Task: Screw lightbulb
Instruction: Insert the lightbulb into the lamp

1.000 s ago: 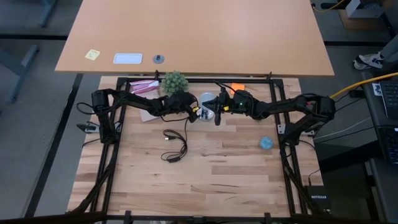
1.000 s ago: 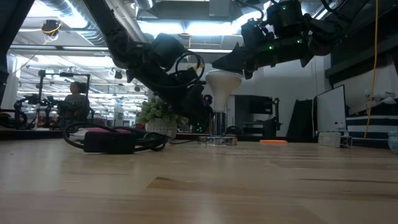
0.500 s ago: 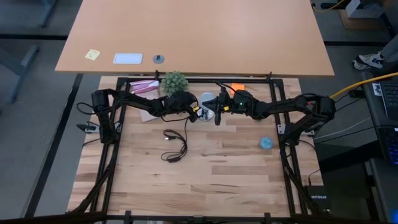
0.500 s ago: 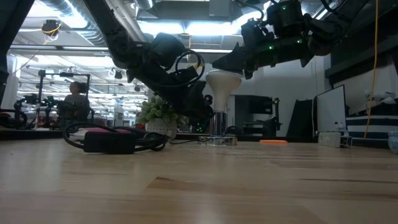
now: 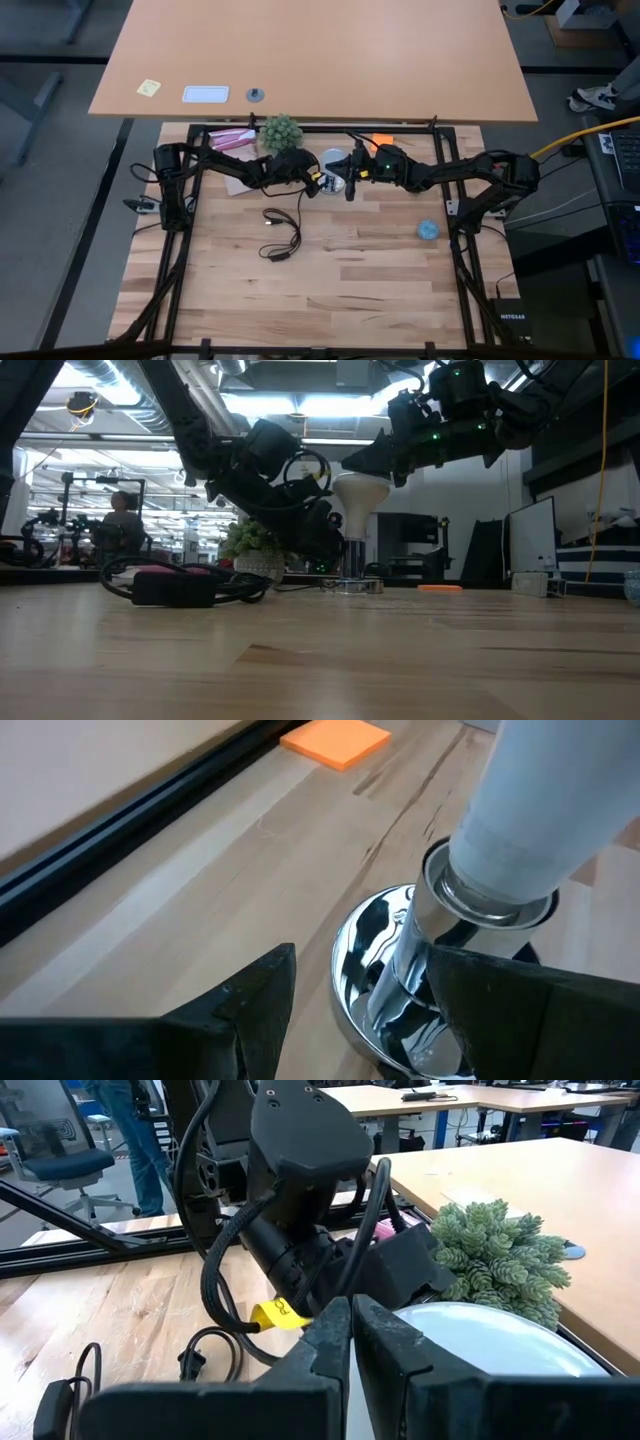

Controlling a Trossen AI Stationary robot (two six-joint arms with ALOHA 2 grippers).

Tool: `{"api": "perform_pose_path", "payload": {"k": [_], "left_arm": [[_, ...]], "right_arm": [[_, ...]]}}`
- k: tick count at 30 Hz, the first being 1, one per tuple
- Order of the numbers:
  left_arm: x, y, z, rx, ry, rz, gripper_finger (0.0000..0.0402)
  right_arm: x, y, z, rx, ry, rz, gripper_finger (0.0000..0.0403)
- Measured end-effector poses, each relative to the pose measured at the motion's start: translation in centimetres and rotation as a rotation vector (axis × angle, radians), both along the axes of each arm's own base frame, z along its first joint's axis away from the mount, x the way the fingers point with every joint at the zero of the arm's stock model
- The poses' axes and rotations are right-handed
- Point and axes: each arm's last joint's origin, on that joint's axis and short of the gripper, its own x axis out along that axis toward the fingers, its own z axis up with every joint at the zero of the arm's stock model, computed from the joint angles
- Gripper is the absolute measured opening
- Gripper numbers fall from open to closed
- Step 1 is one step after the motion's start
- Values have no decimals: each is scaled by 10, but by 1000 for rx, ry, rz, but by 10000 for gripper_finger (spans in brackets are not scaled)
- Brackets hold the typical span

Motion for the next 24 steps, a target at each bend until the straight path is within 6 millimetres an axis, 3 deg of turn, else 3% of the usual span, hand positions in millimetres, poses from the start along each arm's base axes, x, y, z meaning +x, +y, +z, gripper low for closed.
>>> {"api": "perform_pose_path", "payload": {"k": [24], "left_arm": [[2,1,5,21,-50,1,217]], "right_arm": [[0,0,0,0,-1,1,23]]}}
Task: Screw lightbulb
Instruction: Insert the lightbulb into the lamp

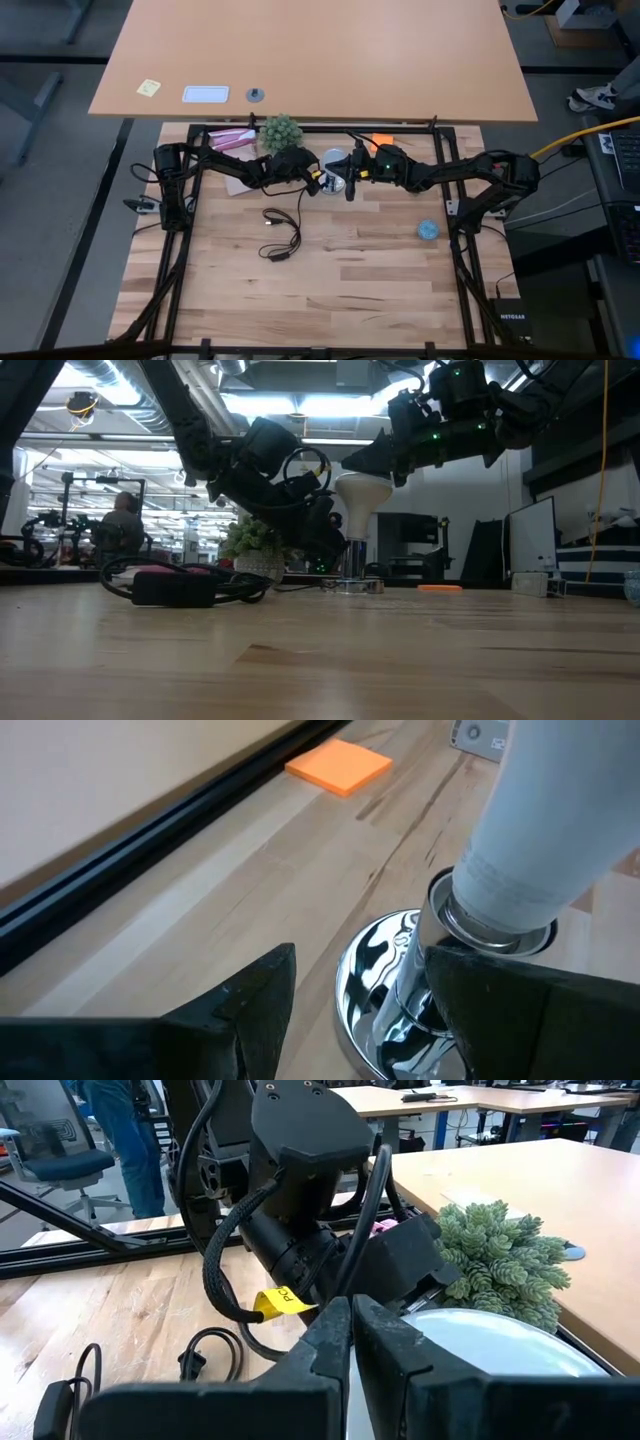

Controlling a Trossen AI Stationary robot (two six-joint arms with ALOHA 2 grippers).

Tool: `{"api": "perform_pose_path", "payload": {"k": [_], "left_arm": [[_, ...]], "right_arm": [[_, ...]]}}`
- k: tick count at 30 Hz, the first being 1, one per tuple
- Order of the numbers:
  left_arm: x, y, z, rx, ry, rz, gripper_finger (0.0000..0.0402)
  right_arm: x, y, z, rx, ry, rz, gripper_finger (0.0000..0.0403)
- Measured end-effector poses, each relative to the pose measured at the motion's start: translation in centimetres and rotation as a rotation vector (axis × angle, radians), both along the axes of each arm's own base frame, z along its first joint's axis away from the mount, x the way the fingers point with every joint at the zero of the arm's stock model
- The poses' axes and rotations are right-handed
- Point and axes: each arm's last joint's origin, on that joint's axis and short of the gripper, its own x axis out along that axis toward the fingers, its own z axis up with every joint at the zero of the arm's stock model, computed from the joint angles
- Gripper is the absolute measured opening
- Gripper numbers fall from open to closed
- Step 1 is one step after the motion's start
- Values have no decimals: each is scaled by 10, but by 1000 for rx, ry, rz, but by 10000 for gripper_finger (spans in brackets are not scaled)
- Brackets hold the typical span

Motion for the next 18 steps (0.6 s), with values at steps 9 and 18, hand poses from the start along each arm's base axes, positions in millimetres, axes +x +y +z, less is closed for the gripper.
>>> {"api": "perform_pose_path", "payload": {"k": [9,18], "left_arm": [[-2,-1,-4,-24,43,2,217],[-1,-7,-7,-51,68,-12,217]], "right_arm": [[0,0,0,1,1,2,23],[0,0,0,1,0,3,23]]}}
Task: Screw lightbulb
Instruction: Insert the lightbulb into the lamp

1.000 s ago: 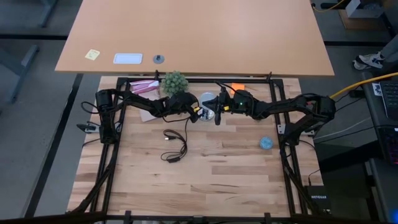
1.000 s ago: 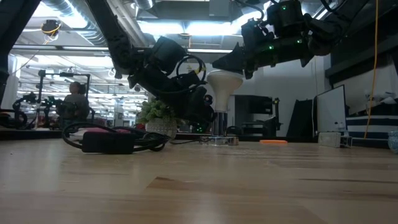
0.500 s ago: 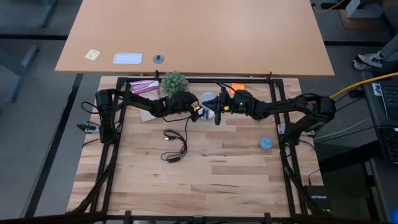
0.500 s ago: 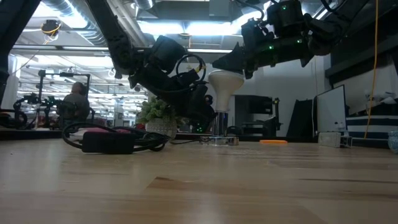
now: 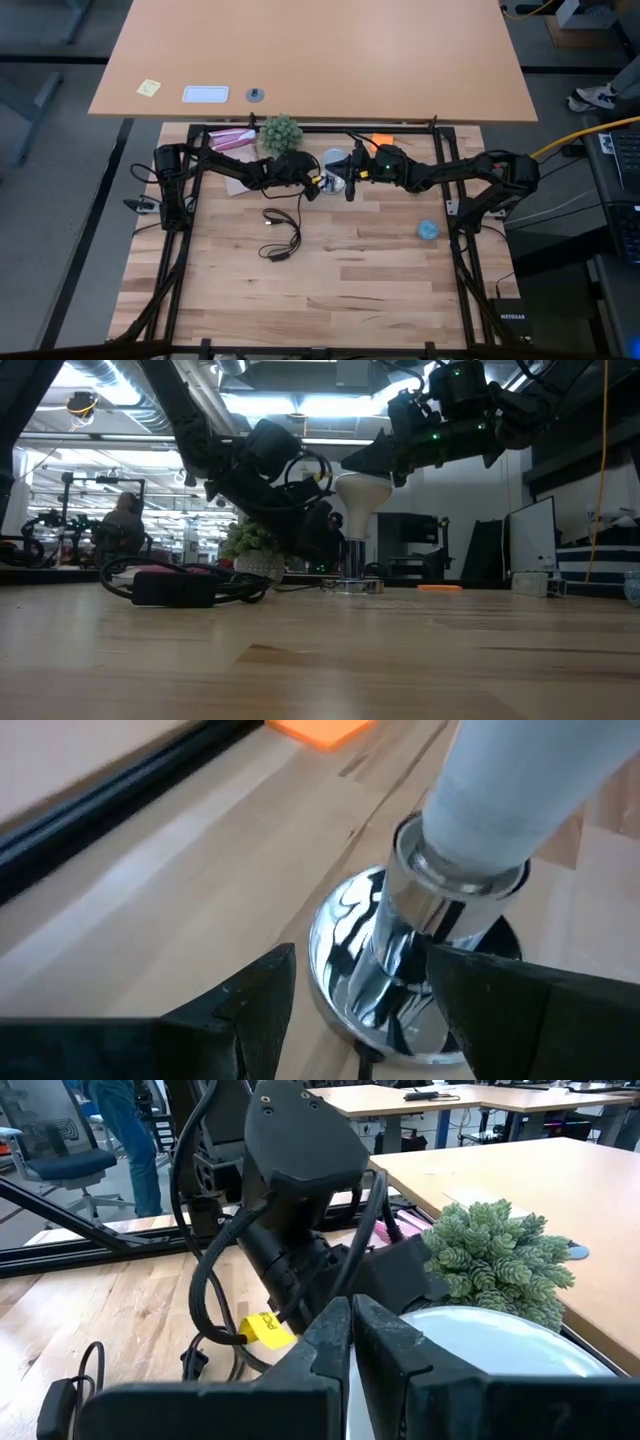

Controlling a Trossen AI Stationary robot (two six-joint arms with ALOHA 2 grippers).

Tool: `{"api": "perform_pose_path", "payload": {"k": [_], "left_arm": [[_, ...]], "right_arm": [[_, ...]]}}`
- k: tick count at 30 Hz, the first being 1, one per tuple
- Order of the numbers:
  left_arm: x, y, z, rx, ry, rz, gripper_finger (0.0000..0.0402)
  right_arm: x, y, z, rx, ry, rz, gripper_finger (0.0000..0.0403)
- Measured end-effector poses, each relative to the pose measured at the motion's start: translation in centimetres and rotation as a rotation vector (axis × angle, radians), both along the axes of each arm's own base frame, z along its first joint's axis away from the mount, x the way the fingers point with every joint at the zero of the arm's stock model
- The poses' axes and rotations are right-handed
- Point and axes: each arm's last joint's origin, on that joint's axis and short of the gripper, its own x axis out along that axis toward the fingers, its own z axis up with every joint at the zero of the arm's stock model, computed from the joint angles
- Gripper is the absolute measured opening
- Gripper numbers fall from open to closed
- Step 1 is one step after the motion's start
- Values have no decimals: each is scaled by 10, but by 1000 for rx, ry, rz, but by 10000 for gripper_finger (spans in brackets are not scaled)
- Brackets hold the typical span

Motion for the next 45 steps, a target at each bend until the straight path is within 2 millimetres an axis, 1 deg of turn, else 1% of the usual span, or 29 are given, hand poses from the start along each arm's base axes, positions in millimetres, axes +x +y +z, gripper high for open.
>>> {"api": "perform_pose_path", "payload": {"k": [5,11,18,22,26,35,45], "left_arm": [[2,-4,2,11,-30,-7,217],[4,-3,4,16,-50,-7,217],[10,-2,-7,8,-115,4,217],[9,-2,-12,-3,-89,7,217],[8,-2,-11,-3,-81,9,217],[7,-2,0,10,-104,5,217],[5,-10,27,32,-150,-17,217]], "right_arm": [[0,0,1,-4,-12,-2,23],[0,0,3,-10,-31,-3,23],[0,0,3,-11,-30,-3,23],[0,0,3,-11,-30,-3,23],[0,0,3,-11,-30,-2,23],[0,0,3,-10,-30,-2,23],[0,0,3,-11,-32,-2,23]]}}
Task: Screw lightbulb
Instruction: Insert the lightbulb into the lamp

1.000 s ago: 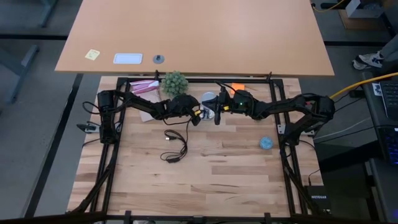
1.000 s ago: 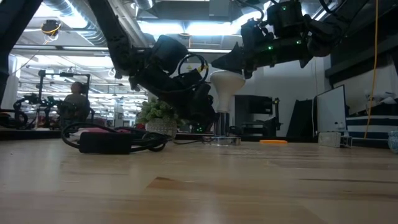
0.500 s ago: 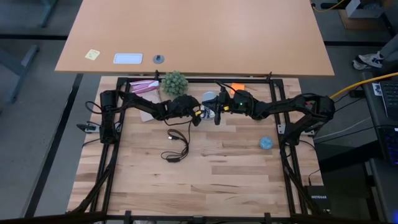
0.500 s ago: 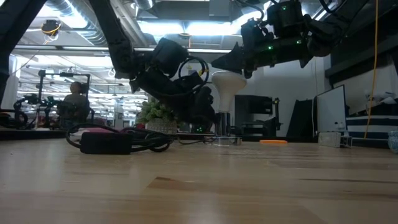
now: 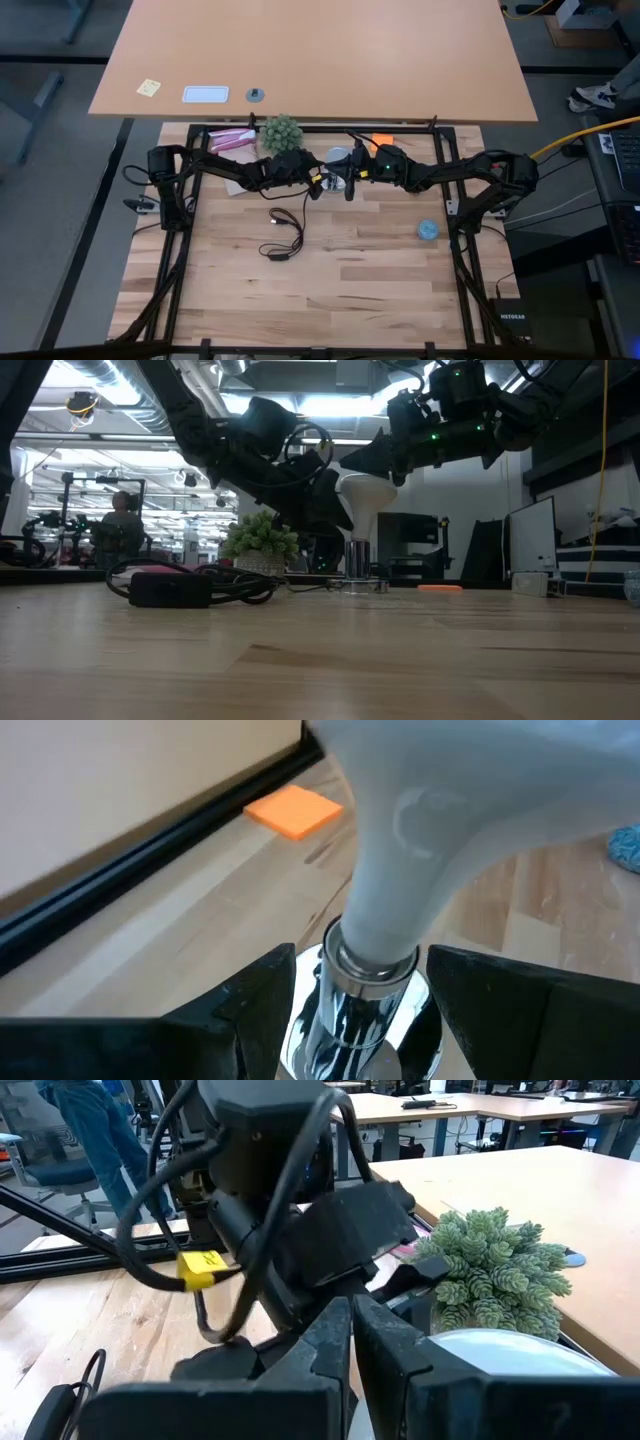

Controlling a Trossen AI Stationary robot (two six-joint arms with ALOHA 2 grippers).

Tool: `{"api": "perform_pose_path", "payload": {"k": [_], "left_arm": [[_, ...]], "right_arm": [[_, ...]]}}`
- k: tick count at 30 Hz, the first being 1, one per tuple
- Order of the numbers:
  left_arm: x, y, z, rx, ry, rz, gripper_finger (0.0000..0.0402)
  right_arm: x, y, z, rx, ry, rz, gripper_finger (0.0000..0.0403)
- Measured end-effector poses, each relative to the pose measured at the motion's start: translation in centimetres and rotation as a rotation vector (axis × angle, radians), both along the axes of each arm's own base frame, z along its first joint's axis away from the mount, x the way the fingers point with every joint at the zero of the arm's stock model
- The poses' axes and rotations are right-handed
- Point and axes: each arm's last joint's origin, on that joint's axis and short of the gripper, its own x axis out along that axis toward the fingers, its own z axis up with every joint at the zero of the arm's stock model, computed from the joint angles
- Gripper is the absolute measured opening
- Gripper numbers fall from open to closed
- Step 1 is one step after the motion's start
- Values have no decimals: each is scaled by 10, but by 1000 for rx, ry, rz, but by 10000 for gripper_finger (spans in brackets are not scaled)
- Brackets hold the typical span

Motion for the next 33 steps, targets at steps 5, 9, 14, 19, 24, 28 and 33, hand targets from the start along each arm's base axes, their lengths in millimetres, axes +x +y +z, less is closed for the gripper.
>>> {"api": "perform_pose_path", "payload": {"k": [5,9,14,19,24,28,33], "left_arm": [[1,-6,5,54,0,-37,217],[2,-8,6,93,11,-59,217],[5,-6,9,167,-22,-75,217],[4,-2,9,174,-20,-69,217],[5,-2,5,150,-16,-123,217],[2,-4,-4,131,73,-144,217],[-2,-5,-13,125,182,-165,217]], "right_arm": [[0,0,0,0,0,0,23],[0,0,0,0,0,0,23],[0,0,0,0,1,0,23],[0,0,0,0,1,0,23],[0,0,0,0,1,0,23],[0,0,0,1,3,0,23],[0,0,0,1,4,0,23]]}}
